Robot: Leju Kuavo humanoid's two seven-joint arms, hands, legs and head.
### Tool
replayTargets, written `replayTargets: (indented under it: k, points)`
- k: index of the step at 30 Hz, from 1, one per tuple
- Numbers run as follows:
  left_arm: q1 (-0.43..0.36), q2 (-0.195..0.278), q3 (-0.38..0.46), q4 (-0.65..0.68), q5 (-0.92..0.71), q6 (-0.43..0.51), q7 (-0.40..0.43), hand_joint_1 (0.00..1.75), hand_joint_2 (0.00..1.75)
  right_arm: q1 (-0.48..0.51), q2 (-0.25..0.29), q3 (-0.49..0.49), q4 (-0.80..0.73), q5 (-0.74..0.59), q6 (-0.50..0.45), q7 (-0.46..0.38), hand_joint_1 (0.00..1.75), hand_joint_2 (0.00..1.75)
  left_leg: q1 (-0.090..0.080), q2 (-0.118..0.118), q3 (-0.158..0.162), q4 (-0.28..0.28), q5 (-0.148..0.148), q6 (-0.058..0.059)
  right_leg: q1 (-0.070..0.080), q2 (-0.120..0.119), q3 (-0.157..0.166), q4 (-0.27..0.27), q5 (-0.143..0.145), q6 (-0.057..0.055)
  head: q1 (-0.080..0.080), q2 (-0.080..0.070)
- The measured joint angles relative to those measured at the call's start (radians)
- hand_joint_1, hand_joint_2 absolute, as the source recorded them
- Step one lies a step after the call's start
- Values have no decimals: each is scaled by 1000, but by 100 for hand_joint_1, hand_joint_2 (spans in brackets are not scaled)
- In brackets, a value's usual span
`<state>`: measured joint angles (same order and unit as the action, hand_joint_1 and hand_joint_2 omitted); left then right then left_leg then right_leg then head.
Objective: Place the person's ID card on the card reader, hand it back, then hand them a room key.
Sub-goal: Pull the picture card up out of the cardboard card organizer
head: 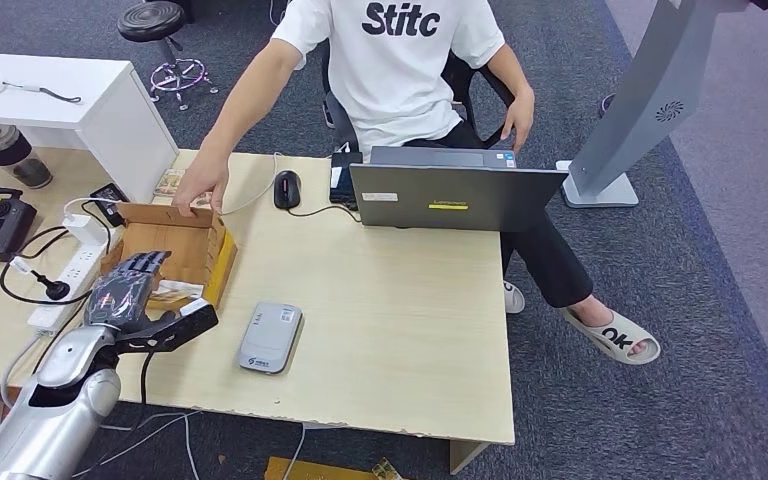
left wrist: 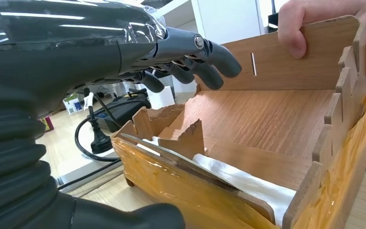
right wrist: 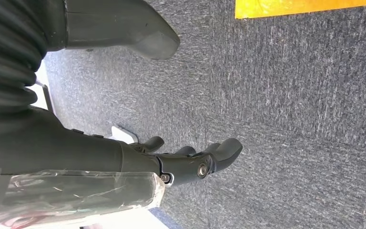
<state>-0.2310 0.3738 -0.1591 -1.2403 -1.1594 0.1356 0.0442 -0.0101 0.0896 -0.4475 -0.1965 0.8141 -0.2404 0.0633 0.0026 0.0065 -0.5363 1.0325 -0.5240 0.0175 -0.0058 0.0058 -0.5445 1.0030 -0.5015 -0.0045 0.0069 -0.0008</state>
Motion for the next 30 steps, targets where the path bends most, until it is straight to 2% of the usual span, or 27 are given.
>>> replayTargets:
  k: [2,5,6,7,17,30]
  points:
    - [-1,0,0,0,0,-1,0,84,175,0,0,0,0,0,2,0,0,175,0,0,0,0,0,0,0,0,0,0,0,0,0,0]
    - [-1,0,-2,1,2,-3,-2,134,175,0,0,0,0,1,3,0,0,175,0,0,0,0,0,0,0,0,0,0,0,0,0,0]
    - [-1,0,-2,1,3,-3,-3,146,175,0,0,0,0,2,3,0,0,175,0,0,0,0,0,0,0,0,0,0,0,0,0,0]
    - [-2,0,-3,2,3,-4,-4,151,175,0,0,0,0,4,4,0,0,175,0,0,0,0,0,0,0,0,0,0,0,0,0,0]
    - [-12,0,-8,2,6,-7,-10,164,175,0,0,0,0,15,5,1,0,175,0,1,0,0,0,0,0,1,0,0,0,0,0,0]
    - [-14,0,-11,4,8,-10,-11,163,175,0,0,0,0,16,5,1,0,175,0,1,0,0,0,0,0,1,0,0,0,0,0,0]
